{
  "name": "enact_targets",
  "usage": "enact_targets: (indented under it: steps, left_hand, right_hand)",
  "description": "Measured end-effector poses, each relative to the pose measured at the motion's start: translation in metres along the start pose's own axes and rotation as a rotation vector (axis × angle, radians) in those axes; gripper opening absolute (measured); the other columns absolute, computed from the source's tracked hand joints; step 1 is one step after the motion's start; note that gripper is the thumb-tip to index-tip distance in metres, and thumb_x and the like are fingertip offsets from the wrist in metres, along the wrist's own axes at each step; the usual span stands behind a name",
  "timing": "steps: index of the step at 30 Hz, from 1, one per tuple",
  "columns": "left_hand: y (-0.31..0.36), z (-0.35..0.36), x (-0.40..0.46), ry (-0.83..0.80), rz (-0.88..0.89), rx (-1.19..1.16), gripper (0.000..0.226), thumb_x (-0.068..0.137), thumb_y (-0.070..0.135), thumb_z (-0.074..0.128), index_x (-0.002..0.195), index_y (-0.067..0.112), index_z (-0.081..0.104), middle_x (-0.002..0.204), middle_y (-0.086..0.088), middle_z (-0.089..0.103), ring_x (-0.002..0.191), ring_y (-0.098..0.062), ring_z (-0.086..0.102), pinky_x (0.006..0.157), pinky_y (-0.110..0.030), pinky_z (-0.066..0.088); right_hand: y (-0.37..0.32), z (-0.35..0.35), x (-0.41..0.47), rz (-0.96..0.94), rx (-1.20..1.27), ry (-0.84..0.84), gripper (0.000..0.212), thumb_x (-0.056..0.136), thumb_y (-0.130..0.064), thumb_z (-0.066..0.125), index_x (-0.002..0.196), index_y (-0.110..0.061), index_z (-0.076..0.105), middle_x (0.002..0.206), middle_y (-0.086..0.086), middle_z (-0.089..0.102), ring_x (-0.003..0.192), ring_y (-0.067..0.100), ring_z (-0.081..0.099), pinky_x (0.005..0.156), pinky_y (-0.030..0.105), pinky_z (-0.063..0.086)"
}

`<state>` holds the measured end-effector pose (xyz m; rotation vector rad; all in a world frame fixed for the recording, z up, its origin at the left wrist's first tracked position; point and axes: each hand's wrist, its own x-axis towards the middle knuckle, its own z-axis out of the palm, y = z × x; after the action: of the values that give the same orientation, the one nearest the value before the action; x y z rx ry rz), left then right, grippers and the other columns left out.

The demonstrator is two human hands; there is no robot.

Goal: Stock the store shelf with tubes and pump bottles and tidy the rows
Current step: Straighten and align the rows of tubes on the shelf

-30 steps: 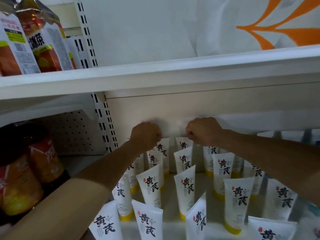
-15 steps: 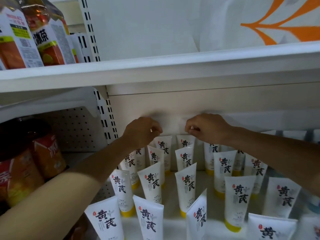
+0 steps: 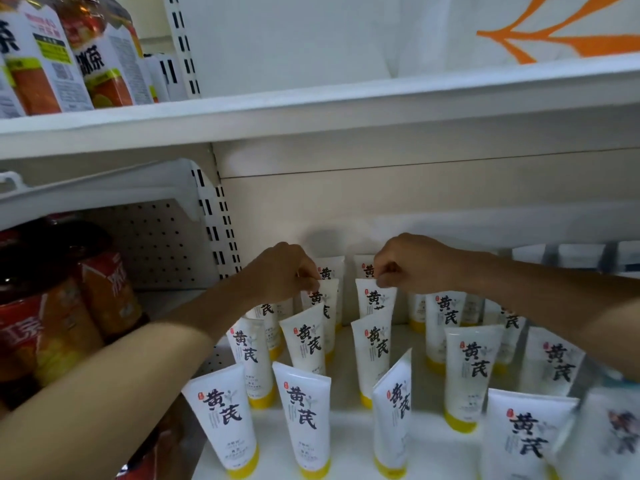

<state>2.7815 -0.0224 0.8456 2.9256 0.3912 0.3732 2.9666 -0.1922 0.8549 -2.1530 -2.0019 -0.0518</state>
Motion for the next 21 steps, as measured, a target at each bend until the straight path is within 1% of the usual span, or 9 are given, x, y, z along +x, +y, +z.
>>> enact_targets:
  steps: [2,4,5,8,9,12,16,19,21]
  left_hand:
    - [0.003,0.001,-0.002,0.012,0.009,0.016,0.012,0.087,0.022,0.069,0.089,0.016,0.079,0.081,0.006,0.075,0.059,0.006,0.056,0.066,-0.017,0.046]
    - [0.005,0.001,-0.005,0.021,0.014,0.019,0.012,0.087,0.020,0.068,0.087,0.015,0.079,0.081,0.006,0.075,0.059,0.004,0.057,0.064,-0.012,0.042]
    - [0.006,0.001,-0.007,0.021,0.011,0.016,0.012,0.087,0.019,0.068,0.087,0.014,0.079,0.081,0.005,0.075,0.060,0.001,0.058,0.064,-0.014,0.044]
    - [0.013,0.000,-0.009,0.001,0.006,0.004,0.013,0.087,0.017,0.067,0.085,0.013,0.079,0.079,0.003,0.074,0.064,-0.008,0.064,0.067,-0.025,0.051]
    - [0.014,0.000,-0.009,-0.008,0.005,0.003,0.013,0.087,0.017,0.066,0.086,0.014,0.079,0.079,0.003,0.075,0.065,-0.008,0.064,0.068,-0.025,0.051]
    - [0.018,0.000,-0.010,-0.030,0.001,-0.002,0.013,0.088,0.019,0.066,0.091,0.015,0.078,0.084,0.004,0.074,0.067,-0.001,0.062,0.069,-0.018,0.048]
    - [0.021,-0.001,-0.011,-0.045,-0.004,-0.011,0.014,0.089,0.021,0.067,0.095,0.014,0.077,0.086,0.002,0.075,0.073,-0.005,0.066,0.075,-0.024,0.053]
    - [0.024,-0.001,-0.011,-0.045,0.014,0.008,0.016,0.089,0.022,0.067,0.098,0.014,0.077,0.086,0.004,0.075,0.067,-0.001,0.062,0.076,-0.025,0.053]
    - [0.025,-0.001,-0.012,-0.044,0.010,0.005,0.016,0.089,0.022,0.066,0.098,0.014,0.077,0.081,0.007,0.072,0.065,0.002,0.060,0.076,-0.026,0.054]
  right_hand:
    - [0.000,0.000,-0.003,0.000,-0.007,0.016,0.013,0.087,-0.019,0.063,0.080,-0.013,0.073,0.073,-0.002,0.069,0.067,0.013,0.064,0.063,0.029,0.051]
    - [0.000,-0.001,-0.007,-0.006,-0.009,0.015,0.014,0.086,-0.019,0.063,0.078,-0.014,0.073,0.072,-0.002,0.070,0.066,0.013,0.064,0.065,0.032,0.053]
    - [-0.001,-0.001,-0.009,-0.008,-0.010,0.012,0.014,0.086,-0.018,0.062,0.077,-0.015,0.072,0.071,-0.002,0.069,0.065,0.012,0.064,0.064,0.031,0.053]
    - [-0.001,-0.002,-0.013,-0.013,-0.020,0.003,0.015,0.085,-0.017,0.062,0.073,-0.016,0.071,0.068,-0.004,0.068,0.063,0.011,0.063,0.063,0.030,0.052]
    - [-0.002,-0.002,-0.014,-0.015,-0.024,-0.002,0.016,0.085,-0.017,0.061,0.073,-0.016,0.071,0.068,-0.004,0.068,0.063,0.011,0.063,0.063,0.031,0.052]
    - [-0.004,-0.003,-0.018,-0.018,-0.035,-0.004,0.016,0.085,-0.018,0.061,0.072,-0.016,0.070,0.068,-0.003,0.068,0.064,0.012,0.063,0.064,0.033,0.054]
    - [-0.005,-0.003,-0.022,-0.005,-0.025,-0.013,0.016,0.086,-0.019,0.061,0.074,-0.017,0.071,0.071,-0.004,0.069,0.066,0.011,0.064,0.067,0.035,0.055]
    - [-0.006,-0.004,-0.024,0.009,-0.018,-0.010,0.015,0.087,-0.020,0.061,0.078,-0.016,0.073,0.074,-0.004,0.070,0.069,0.011,0.065,0.068,0.033,0.055]
    - [-0.007,-0.004,-0.026,0.012,-0.012,-0.005,0.015,0.088,-0.020,0.061,0.080,-0.015,0.073,0.076,-0.004,0.071,0.071,0.012,0.066,0.067,0.031,0.054]
